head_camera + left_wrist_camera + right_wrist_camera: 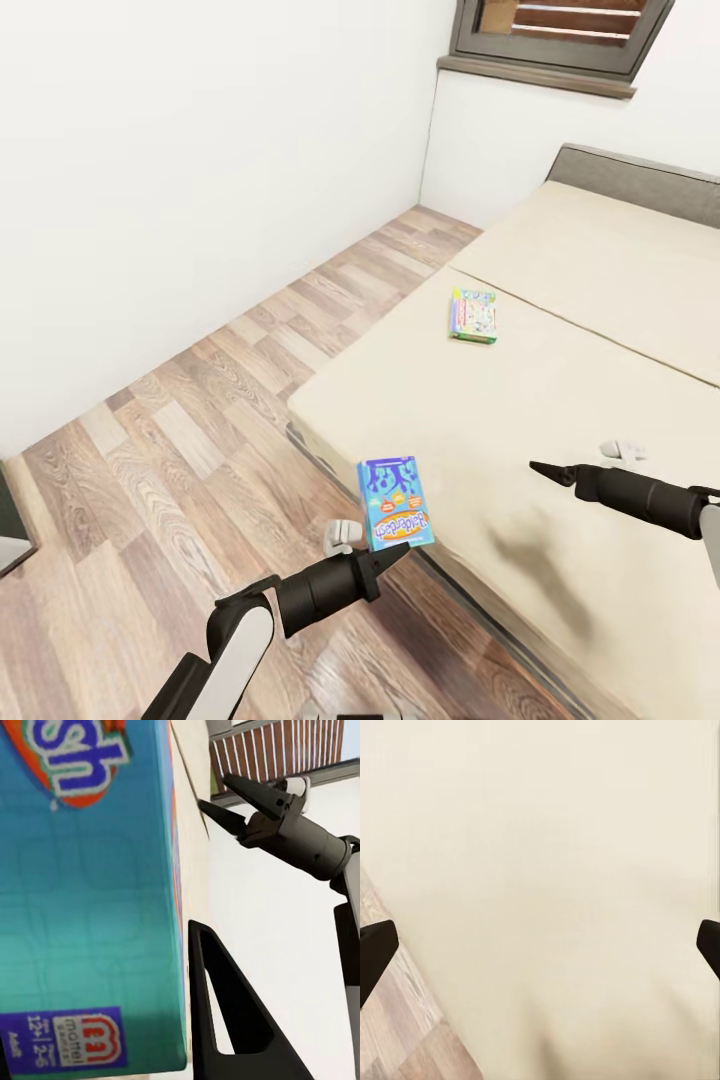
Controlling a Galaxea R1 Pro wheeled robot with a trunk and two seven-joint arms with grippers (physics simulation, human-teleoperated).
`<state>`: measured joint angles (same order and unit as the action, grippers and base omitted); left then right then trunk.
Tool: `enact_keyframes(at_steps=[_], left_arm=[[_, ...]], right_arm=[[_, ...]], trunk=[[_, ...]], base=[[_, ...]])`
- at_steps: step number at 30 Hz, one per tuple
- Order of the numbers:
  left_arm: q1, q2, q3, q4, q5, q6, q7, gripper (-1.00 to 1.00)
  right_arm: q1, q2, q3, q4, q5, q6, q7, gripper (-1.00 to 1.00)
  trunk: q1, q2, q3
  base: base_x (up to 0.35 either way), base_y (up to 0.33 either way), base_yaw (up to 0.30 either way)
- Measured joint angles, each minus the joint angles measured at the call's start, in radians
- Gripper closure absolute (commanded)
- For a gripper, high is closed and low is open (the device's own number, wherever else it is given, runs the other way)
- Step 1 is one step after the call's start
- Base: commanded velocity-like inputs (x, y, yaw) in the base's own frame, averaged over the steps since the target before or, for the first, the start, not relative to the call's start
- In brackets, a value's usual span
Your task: Put all the toys in the child's room - the three board games (two on the bed and one on the table), the two jigsaw puzzles on the table, and the tennis ball on the table - inside the toy box on the table in the child's room.
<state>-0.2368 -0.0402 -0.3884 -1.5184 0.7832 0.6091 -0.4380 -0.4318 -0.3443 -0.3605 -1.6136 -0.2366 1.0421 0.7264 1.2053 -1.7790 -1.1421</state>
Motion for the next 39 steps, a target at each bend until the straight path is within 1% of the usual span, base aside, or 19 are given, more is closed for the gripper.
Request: enact_keyframes(at_steps=[17,21,22,27,32,39], left_arm=[[0.004,0.001,0.001,-0.001,0.009,-0.002,0.005,1.00],[0.012,0.002,0.011,-0.006,0.009,-0.005,0.004,1.00],[0.014,0.002,0.017,-0.008,0.010,-0.006,0.002,1.00],[0.020,0.002,0.026,-0.011,0.010,-0.006,0.000,1.00],[0.026,0.002,0.032,-0.013,0.010,-0.006,-0.003,1.00],[0.030,0.003,0.035,-0.017,0.011,-0.006,-0.004,1.00]], right_arm=[[0.000,-0.001,0.001,0.000,0.000,0.000,0.000,-1.00],[0.000,-0.002,-0.002,0.000,0.000,0.000,0.001,-1.00],[0.000,-0.002,-0.002,0.000,0.000,0.000,0.001,-1.00],[0.000,-0.002,-0.002,0.000,0.000,0.000,0.001,-1.00],[0.000,-0.002,-0.002,0.000,0.000,0.000,0.002,-1.00],[0.000,-0.002,-0.002,0.000,0.000,0.000,0.002,-1.00]], trunk=[[-0.065,0.119,0.079],[-0.081,0.147,0.095],[-0.084,0.154,0.099],[-0.104,0.189,0.116],[-0.123,0.224,0.134],[-0.150,0.273,0.162]], base=[[0.000,0.000,-0.057],[0.000,0.000,-0.004],[0.000,0.000,-0.003],[0.000,0.000,0.001],[0.000,0.000,0.078],[0.000,0.000,0.160]])
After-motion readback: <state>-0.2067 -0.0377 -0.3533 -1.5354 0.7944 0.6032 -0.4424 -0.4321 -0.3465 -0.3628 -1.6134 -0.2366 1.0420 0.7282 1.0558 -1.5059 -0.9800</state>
